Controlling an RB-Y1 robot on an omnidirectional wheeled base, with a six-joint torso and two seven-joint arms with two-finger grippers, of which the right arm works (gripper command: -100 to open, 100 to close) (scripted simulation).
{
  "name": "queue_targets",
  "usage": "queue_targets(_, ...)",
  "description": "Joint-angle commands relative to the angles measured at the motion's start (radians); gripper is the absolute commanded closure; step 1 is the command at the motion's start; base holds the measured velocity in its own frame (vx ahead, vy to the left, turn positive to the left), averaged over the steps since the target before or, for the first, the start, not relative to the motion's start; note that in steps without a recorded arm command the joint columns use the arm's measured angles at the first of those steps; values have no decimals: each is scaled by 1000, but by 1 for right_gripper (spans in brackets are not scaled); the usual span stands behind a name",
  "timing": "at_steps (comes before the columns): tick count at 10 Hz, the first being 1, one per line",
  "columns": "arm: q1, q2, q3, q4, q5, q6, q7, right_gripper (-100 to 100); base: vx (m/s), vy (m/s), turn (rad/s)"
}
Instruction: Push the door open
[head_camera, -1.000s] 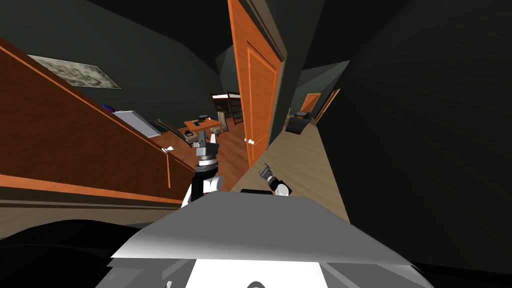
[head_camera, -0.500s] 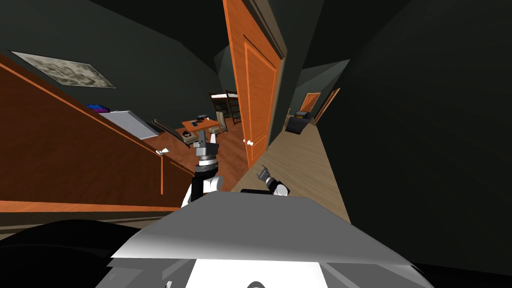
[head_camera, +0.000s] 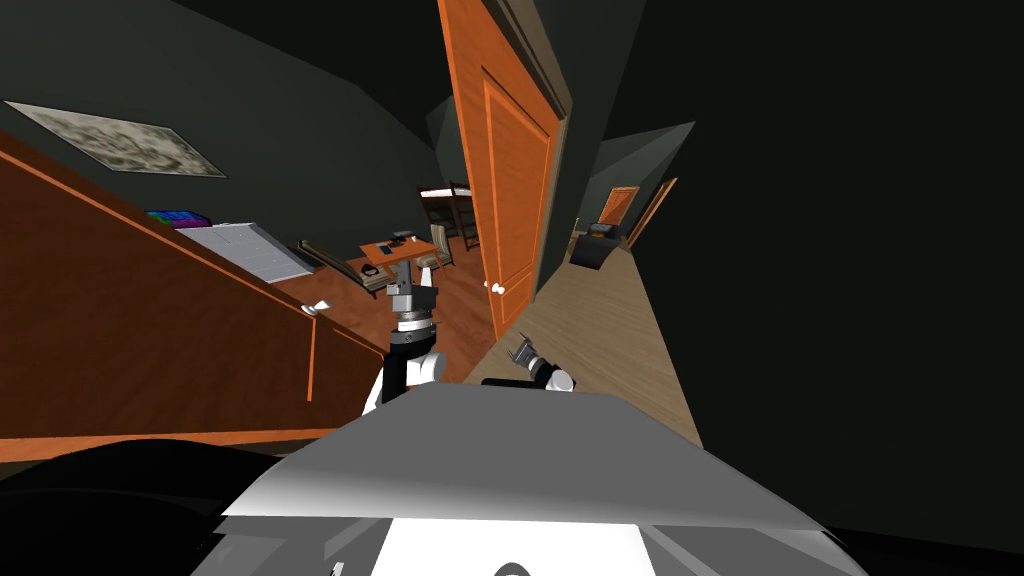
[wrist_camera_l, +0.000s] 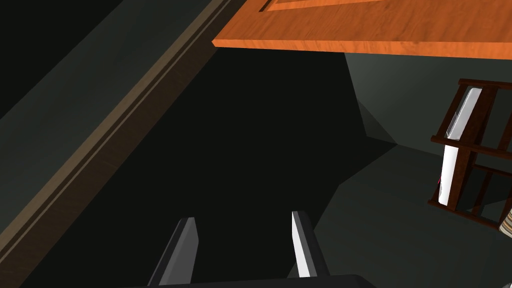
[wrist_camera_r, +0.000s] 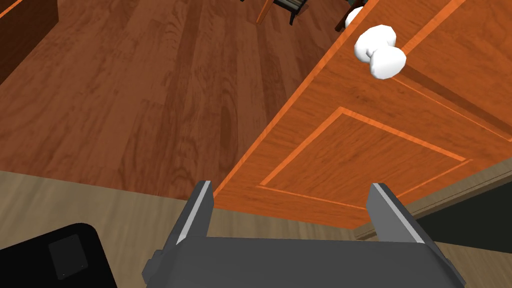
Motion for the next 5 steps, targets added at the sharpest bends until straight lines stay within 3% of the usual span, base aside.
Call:
queue_targets(1, -4, -3, 15, 18, -48, 24, 26, -100, 93, -15, -24)
queue_targets(2, -4, -3, 15, 18, -48, 24, 26, -100, 64, -20, -3)
queue_targets(5, -15, -7, 44, 57, -134, 63, 68, -100, 81, -25, -18)
